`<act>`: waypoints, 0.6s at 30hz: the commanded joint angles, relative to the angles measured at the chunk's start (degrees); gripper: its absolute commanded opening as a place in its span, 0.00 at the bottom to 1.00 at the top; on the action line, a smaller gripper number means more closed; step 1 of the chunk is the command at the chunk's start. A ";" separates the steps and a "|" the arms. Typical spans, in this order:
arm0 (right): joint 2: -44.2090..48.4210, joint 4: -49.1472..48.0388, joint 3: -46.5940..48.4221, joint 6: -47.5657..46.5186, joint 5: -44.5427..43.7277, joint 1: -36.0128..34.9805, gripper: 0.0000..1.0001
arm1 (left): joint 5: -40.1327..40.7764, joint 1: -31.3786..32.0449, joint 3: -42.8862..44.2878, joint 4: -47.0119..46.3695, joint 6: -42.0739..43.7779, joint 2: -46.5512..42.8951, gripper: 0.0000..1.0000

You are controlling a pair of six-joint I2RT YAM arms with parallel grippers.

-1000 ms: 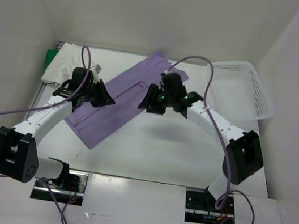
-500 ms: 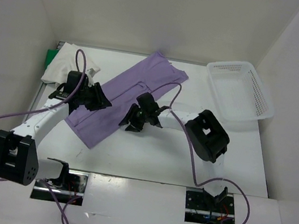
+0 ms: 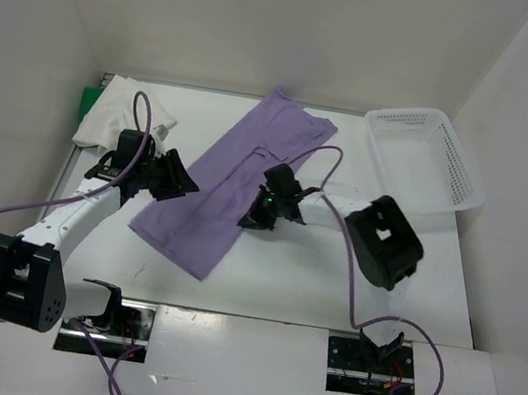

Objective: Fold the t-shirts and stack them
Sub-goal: Rotate the tshirt 90 degrees

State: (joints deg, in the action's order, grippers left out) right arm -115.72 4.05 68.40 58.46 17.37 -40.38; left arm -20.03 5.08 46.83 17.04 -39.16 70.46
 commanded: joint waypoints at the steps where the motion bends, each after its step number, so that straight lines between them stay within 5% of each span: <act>1: 13.66 12.37 -8.09 -13.59 -2.26 6.79 0.01 | -2.20 1.42 0.19 -1.83 1.01 1.26 0.54; 4: 20.34 17.63 -16.78 -17.05 -0.58 11.37 0.11 | -3.43 3.79 0.19 -1.31 1.01 2.58 0.59; 8: 29.83 18.27 -22.86 -13.57 -1.19 13.66 0.52 | -1.43 4.94 -2.09 3.43 1.63 1.27 0.68; 18: 56.27 16.17 -43.93 6.65 0.83 10.86 0.57 | 1.22 8.45 -7.80 11.87 -5.13 3.19 0.66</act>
State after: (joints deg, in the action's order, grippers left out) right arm -64.66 20.60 29.56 56.82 17.15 -27.53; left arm -19.33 12.91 40.34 25.52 -41.12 72.97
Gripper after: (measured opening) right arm 0.566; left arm 0.662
